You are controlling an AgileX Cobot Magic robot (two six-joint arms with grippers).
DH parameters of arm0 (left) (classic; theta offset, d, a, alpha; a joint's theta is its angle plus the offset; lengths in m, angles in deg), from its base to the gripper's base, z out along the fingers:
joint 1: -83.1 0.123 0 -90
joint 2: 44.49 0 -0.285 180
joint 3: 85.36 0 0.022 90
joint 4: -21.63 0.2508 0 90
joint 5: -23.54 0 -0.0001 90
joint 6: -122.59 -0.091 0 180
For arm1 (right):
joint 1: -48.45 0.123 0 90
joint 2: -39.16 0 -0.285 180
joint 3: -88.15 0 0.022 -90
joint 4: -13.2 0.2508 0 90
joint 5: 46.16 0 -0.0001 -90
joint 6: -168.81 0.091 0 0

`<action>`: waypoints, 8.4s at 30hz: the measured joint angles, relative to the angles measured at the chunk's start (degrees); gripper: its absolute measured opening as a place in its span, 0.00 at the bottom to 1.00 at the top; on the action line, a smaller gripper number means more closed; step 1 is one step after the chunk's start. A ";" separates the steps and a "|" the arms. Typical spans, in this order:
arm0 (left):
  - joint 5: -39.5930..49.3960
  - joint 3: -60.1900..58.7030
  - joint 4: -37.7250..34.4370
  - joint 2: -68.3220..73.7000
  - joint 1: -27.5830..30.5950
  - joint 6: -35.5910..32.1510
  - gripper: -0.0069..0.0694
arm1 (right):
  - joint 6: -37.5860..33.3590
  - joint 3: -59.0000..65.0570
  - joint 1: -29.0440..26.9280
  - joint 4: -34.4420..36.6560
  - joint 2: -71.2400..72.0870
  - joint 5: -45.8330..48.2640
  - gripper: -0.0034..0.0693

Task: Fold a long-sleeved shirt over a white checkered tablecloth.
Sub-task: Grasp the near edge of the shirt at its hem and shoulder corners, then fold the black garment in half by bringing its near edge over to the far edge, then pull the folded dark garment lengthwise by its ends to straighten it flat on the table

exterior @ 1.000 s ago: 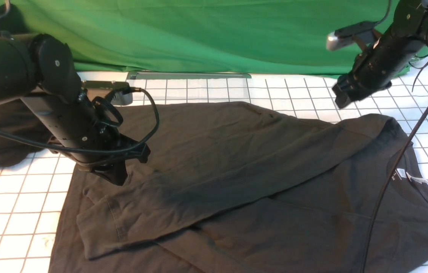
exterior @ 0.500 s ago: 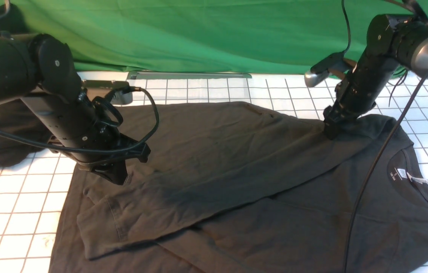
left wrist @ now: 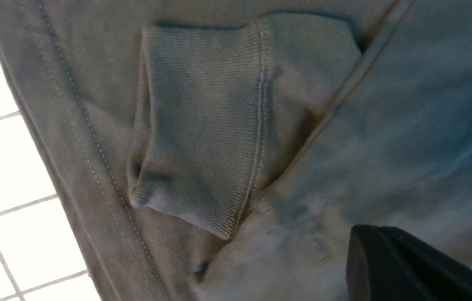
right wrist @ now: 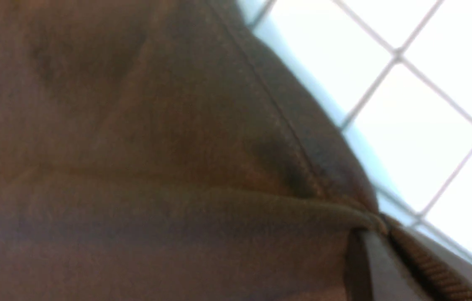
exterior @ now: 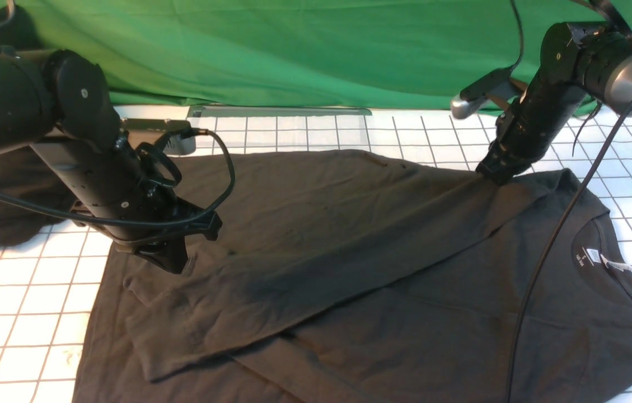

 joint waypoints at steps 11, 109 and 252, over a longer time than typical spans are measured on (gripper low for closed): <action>0.00 0.00 0.00 0.00 0.00 0.00 0.09 | 5.37 -0.36 -0.56 -1.82 0.00 -6.60 0.40; 16.98 -32.04 3.41 -41.64 0.00 12.83 0.11 | 25.49 81.00 44.48 -4.45 62.75 -1.49 0.09; 8.46 12.44 7.86 14.90 -2.24 0.06 0.08 | 3.16 22.97 -13.70 7.78 17.22 -11.94 0.06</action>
